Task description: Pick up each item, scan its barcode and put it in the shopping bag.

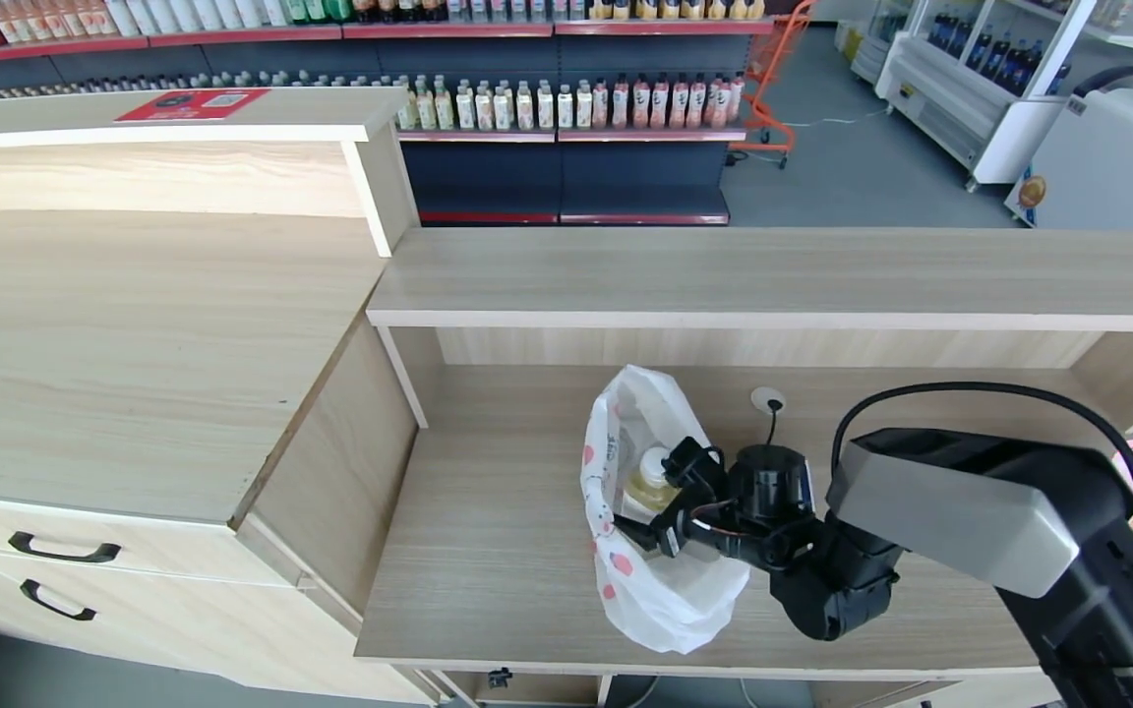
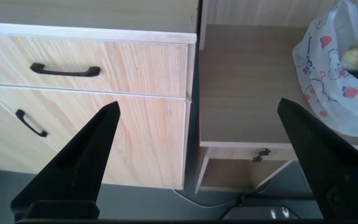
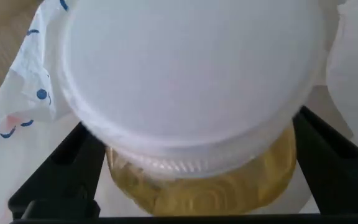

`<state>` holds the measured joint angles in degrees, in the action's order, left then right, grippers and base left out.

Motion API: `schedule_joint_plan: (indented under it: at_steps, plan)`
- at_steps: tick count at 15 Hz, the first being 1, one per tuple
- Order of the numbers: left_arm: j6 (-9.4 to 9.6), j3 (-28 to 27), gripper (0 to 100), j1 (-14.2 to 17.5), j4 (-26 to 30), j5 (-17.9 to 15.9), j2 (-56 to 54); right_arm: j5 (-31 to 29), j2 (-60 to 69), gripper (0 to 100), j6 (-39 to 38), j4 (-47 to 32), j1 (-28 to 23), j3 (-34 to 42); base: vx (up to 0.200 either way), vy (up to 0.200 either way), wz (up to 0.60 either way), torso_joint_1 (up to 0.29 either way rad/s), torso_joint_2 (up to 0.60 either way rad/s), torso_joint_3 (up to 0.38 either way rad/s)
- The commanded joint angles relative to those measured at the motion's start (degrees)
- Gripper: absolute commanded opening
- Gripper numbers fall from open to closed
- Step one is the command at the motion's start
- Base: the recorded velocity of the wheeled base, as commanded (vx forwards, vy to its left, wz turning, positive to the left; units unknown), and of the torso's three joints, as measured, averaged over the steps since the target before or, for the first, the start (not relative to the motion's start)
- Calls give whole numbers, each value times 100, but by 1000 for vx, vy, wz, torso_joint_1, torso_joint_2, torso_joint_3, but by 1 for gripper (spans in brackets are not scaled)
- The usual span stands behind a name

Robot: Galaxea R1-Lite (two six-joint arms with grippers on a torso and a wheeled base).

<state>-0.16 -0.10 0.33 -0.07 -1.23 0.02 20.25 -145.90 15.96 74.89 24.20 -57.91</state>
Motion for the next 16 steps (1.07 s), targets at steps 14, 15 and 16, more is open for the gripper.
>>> schedule_joint_plan:
  at_steps: [14, 15, 16]
  plan:
    - [-2, 1, 100, 2, -1, 0, -2, -1788, 5273, 100, -1851, -607, -1787, 4455, 0, 0, 0, 0, 0, 0]
    - [-2, 1, 100, 2, -1, 0, -2, -1998, 5616, 100, -1868, -9, -1989, 5281, 0, 0, 0, 0, 0, 0]
    - [-2, 1, 100, 2, -1, 0, -2, -2201, 6196, 100, -1895, 219, -2156, 5791, 0, 0, 0, 0, 0, 0]
